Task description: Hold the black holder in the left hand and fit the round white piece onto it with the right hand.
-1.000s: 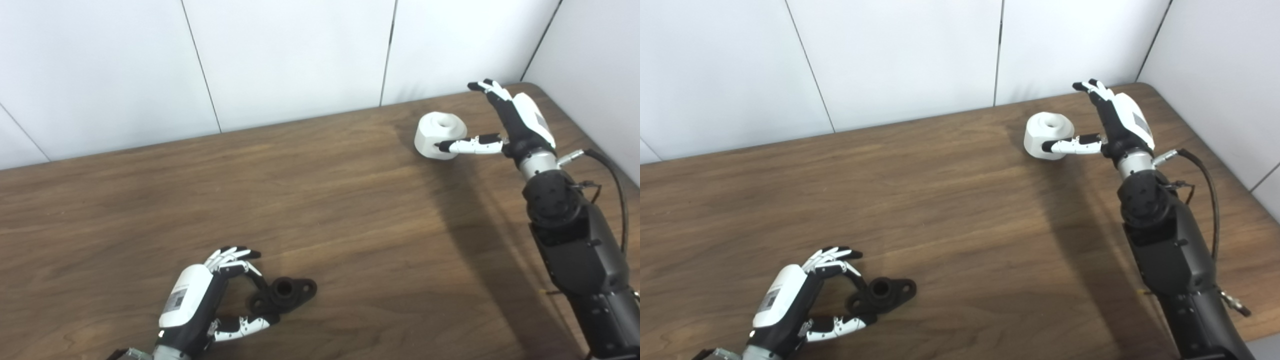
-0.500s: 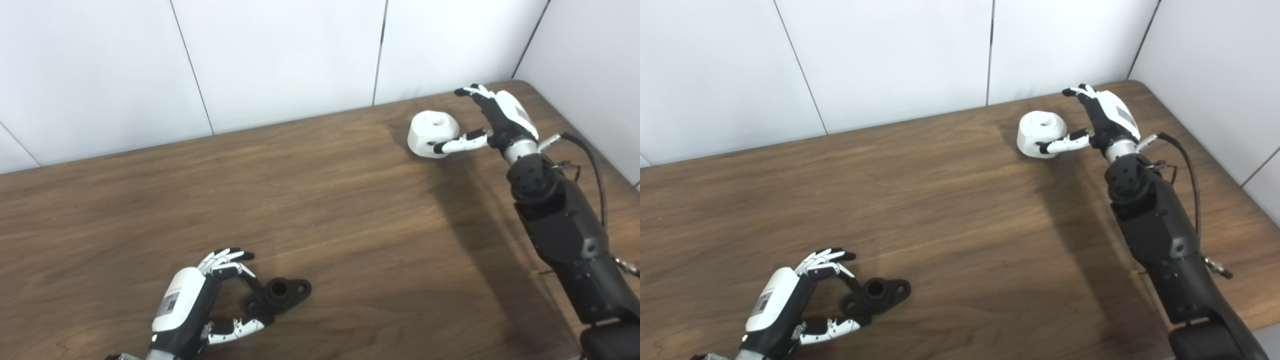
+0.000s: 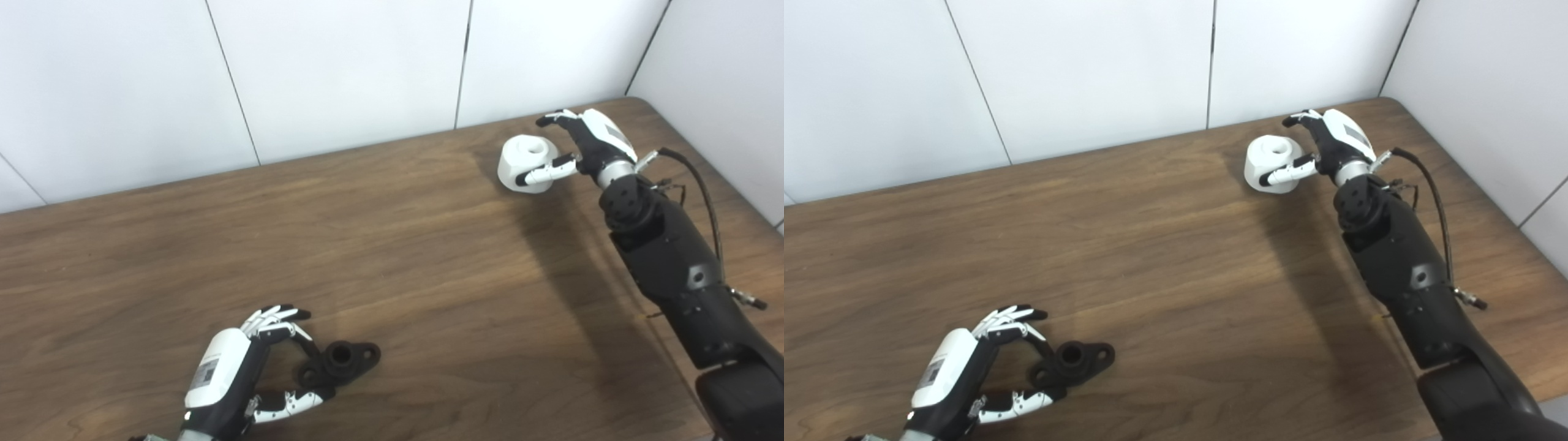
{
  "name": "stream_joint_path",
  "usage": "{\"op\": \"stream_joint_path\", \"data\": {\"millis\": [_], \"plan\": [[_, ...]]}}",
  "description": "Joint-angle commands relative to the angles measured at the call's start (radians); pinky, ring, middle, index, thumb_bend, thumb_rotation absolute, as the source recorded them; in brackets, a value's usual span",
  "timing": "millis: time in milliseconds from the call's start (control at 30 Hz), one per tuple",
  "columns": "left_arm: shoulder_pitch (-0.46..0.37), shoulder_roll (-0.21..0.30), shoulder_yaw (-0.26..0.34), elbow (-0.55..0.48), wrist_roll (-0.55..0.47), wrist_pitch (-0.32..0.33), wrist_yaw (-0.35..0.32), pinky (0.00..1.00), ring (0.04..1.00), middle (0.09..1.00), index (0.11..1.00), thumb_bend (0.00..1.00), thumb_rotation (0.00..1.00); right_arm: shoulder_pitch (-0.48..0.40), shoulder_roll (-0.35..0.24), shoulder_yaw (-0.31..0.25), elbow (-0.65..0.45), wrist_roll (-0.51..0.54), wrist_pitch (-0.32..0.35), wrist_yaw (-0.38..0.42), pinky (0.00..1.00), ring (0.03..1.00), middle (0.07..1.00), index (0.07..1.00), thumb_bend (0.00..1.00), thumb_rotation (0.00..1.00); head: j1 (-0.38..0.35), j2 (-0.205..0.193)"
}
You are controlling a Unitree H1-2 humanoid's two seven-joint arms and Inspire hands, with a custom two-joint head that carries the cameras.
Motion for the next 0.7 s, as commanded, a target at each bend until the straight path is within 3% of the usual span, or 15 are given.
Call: {"op": "stream_joint_path", "data": {"millis": [0, 667], "plan": [[0.039, 0.014, -0.009, 0.020, 0.008, 0.048, -0.044, 0.89, 0.884, 0.809, 0.487, 0.52, 0.04, -0.047, -0.020, -0.004, -0.010, -0.006, -0.007, -0.016, 0.84, 0.985, 0.942, 0.781, 0.87, 0.28, 0.002, 0.001], [0.037, 0.007, -0.013, 0.021, 0.021, 0.045, -0.039, 0.90, 0.886, 0.808, 0.487, 0.52, 0.04, -0.045, -0.040, -0.001, -0.017, -0.003, -0.027, -0.015, 0.85, 0.975, 0.902, 0.674, 0.84, 0.25, 0.004, 0.002]]}}
